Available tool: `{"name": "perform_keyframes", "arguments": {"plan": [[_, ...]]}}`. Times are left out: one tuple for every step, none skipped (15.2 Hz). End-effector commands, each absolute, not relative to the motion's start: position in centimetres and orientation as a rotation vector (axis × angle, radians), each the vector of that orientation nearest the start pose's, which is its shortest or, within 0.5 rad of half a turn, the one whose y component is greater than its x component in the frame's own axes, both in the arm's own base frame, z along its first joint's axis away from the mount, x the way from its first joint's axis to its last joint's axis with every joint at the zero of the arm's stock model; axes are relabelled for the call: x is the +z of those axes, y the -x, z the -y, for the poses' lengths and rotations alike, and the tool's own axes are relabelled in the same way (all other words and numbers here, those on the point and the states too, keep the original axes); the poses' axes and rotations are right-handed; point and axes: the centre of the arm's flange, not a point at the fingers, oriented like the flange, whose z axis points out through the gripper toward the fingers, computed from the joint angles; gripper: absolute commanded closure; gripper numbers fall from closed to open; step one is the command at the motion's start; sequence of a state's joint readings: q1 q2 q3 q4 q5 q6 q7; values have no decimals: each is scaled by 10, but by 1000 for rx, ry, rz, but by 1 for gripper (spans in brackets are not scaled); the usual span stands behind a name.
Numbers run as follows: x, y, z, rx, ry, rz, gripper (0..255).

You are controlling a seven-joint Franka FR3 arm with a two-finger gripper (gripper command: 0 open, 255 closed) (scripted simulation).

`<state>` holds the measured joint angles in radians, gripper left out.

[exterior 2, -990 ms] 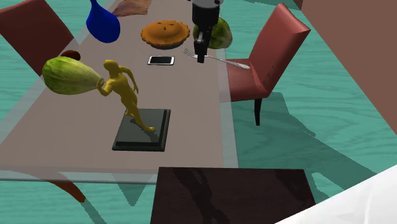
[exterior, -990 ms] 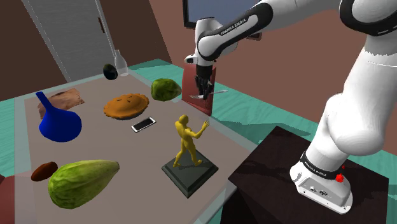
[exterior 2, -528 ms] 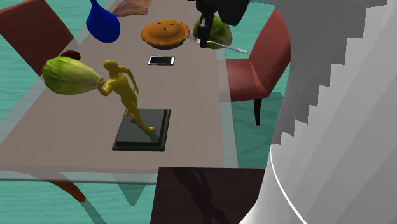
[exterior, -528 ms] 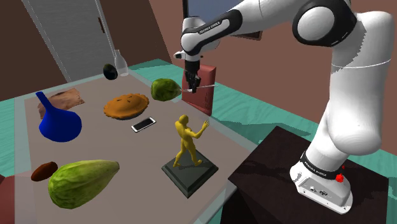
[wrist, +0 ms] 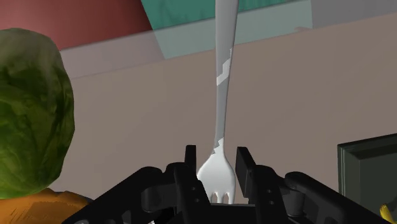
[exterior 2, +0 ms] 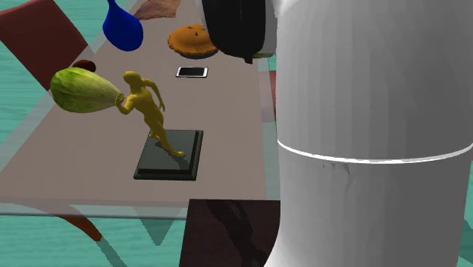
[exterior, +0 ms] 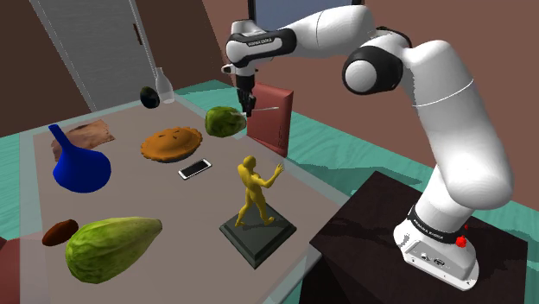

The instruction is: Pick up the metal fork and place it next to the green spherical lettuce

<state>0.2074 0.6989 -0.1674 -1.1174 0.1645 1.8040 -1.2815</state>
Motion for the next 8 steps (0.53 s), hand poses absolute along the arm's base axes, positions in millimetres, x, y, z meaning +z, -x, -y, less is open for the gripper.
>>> {"name": "perform_keyframes", "arguments": {"plan": [[396,-751,-82,-42,2442,1902,255],[391,-751,-82,-42,2442,1902,255],[385,-751,-82,-42,2442,1902,255],[380,-751,-82,-42,2442,1902,255],[375,-751,-82,-42,2442,1902,255],[370,-751,-82,-42,2442,1902,255],[364,-751,-82,-42,2442,1902,255],[359,-751,-82,-42,2442,1902,255]]}}
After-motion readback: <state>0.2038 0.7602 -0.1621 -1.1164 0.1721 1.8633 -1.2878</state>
